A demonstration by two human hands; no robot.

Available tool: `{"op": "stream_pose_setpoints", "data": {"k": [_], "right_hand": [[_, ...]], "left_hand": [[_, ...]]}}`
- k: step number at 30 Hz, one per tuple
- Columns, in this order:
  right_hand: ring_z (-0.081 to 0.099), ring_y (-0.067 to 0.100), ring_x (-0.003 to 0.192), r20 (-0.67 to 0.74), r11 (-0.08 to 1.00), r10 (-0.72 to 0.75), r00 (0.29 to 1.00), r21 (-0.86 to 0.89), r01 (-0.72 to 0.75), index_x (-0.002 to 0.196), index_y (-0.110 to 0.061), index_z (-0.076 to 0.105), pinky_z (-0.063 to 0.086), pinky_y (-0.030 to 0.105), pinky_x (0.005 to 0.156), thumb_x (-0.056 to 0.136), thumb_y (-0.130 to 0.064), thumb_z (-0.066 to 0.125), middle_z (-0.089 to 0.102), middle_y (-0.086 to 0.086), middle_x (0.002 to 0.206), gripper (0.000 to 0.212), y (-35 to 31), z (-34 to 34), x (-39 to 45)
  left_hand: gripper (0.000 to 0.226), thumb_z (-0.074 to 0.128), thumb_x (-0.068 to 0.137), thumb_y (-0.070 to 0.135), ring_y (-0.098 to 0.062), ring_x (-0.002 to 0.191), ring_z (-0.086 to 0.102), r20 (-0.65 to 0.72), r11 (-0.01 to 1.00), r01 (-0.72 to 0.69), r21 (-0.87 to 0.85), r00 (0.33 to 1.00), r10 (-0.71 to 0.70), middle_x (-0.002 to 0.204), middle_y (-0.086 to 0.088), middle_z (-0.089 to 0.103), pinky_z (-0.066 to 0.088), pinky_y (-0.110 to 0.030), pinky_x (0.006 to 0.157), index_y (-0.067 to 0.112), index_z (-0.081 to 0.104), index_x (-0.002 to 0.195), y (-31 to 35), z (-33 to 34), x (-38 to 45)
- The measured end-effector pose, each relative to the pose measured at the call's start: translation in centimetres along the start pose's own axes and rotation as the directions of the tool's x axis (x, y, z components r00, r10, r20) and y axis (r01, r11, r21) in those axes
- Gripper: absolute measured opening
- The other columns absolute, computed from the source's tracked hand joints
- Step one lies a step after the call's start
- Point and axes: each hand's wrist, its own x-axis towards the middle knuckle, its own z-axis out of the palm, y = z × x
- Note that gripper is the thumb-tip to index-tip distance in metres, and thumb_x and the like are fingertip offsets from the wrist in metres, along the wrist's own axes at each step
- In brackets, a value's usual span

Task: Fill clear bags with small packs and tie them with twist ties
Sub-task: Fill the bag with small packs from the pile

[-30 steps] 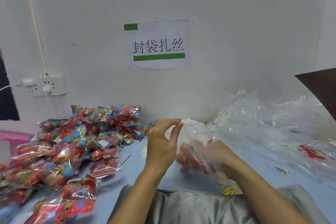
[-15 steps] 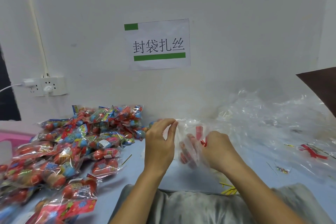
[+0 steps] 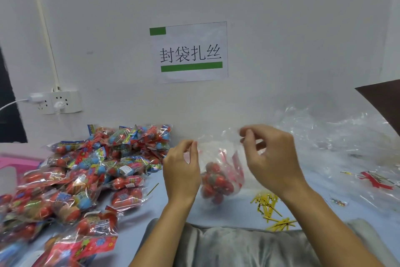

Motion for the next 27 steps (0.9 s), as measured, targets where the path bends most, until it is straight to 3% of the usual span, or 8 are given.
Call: {"op": "stream_pose_setpoints", "data": {"k": [3, 5, 7, 9, 12, 15, 19, 27], "right_hand": [[0.061, 0.007, 0.073, -0.173, 0.996, 0.068, 0.983, -0.045, -0.077, 0.089, -0.019, 0.072, 0.048, 0.021, 0.065, 0.089, -0.02, 0.05, 0.066, -0.006, 0.085, 0.021, 1.5, -1.0, 0.6], [0.062, 0.01, 0.089, -0.049, 0.919, 0.363, 0.931, -0.146, -0.366, 0.112, -0.022, 0.067, 0.049, 0.033, 0.081, 0.092, -0.029, 0.056, 0.064, 0.004, 0.108, 0.023, 3.3, -1.4, 0.5], [0.059, 0.025, 0.116, 0.205, 0.722, 0.691, 0.693, -0.253, -0.645, 0.137, -0.017, 0.054, 0.049, 0.042, 0.098, 0.093, -0.043, 0.061, 0.057, 0.011, 0.134, 0.052, 4.6, -1.3, -0.1], [0.063, 0.025, 0.112, 0.357, 0.582, 0.796, 0.489, -0.227, -0.781, 0.137, -0.007, 0.054, 0.055, 0.042, 0.093, 0.093, -0.044, 0.065, 0.057, 0.012, 0.135, 0.058, 5.1, -0.7, -1.1], [0.065, 0.01, 0.061, 0.294, 0.615, 0.762, 0.577, -0.053, -0.787, 0.084, -0.004, 0.072, 0.055, 0.026, 0.054, 0.091, -0.017, 0.068, 0.075, 0.008, 0.083, 0.015, 5.5, 0.1, -1.6], [0.057, 0.003, 0.04, 0.115, 0.667, 0.733, 0.671, 0.078, -0.741, 0.068, -0.007, 0.073, 0.043, 0.014, 0.039, 0.087, -0.008, 0.066, 0.066, -0.003, 0.049, 0.02, 5.7, -0.2, -1.1], [0.054, 0.006, 0.038, 0.162, 0.632, 0.757, 0.633, 0.061, -0.772, 0.059, -0.005, 0.068, 0.046, 0.016, 0.04, 0.085, -0.005, 0.064, 0.06, -0.003, 0.046, 0.026, 5.9, -0.1, -1.5], [0.066, 0.021, 0.065, 0.292, 0.412, 0.847, 0.444, 0.168, -0.896, 0.095, -0.003, 0.067, 0.05, 0.021, 0.041, 0.095, -0.007, 0.063, 0.064, 0.012, 0.08, 0.006, 6.6, -0.3, -1.5]], "left_hand": [[0.016, 0.059, 0.099, 0.02, -0.019, 0.074, 0.061, -0.027, 0.999, 0.019, 0.028, 0.999, -0.018, 0.078, 0.004, 0.068, 0.045, -0.029, 0.066, 0.016, 0.069, 0.087, -0.3, -0.3, 0.2], [0.016, 0.058, 0.099, 0.021, -0.019, 0.074, 0.061, -0.032, 0.999, 0.031, 0.028, 0.999, -0.03, 0.077, 0.004, 0.067, 0.043, -0.026, 0.064, 0.018, 0.068, 0.087, -0.4, -0.4, 0.3], [0.016, 0.058, 0.099, 0.021, -0.02, 0.075, 0.061, -0.027, 0.999, 0.04, 0.019, 0.999, -0.04, 0.077, 0.003, 0.067, 0.046, -0.031, 0.065, 0.018, 0.067, 0.087, -0.5, -0.3, 0.3], [0.016, 0.058, 0.099, 0.022, -0.02, 0.075, 0.062, -0.024, 0.999, 0.042, 0.023, 0.999, -0.041, 0.077, 0.002, 0.067, 0.047, -0.034, 0.065, 0.017, 0.068, 0.087, -0.7, -0.3, 0.3], [0.015, 0.058, 0.099, 0.022, -0.019, 0.076, 0.062, -0.02, 0.999, 0.044, 0.024, 0.999, -0.044, 0.079, 0.003, 0.068, 0.048, -0.031, 0.066, 0.016, 0.069, 0.089, -0.7, -0.3, 0.4], [0.015, 0.059, 0.099, 0.02, -0.015, 0.076, 0.061, -0.034, 0.999, 0.052, 0.007, 0.998, -0.052, 0.078, 0.006, 0.066, 0.04, -0.012, 0.065, 0.022, 0.065, 0.085, -0.5, -0.5, 0.4], [0.014, 0.058, 0.099, 0.019, -0.018, 0.079, 0.06, -0.039, 0.999, 0.051, -0.006, 0.998, -0.052, 0.08, 0.004, 0.066, 0.04, -0.012, 0.067, 0.022, 0.065, 0.087, -0.6, -0.5, 0.3], [0.016, 0.058, 0.099, 0.022, -0.023, 0.101, 0.05, -0.038, 0.996, 0.061, 0.065, 0.998, -0.059, 0.084, 0.017, 0.057, 0.041, -0.041, 0.088, 0.015, 0.071, 0.093, -0.6, -0.5, 0.6]]}}
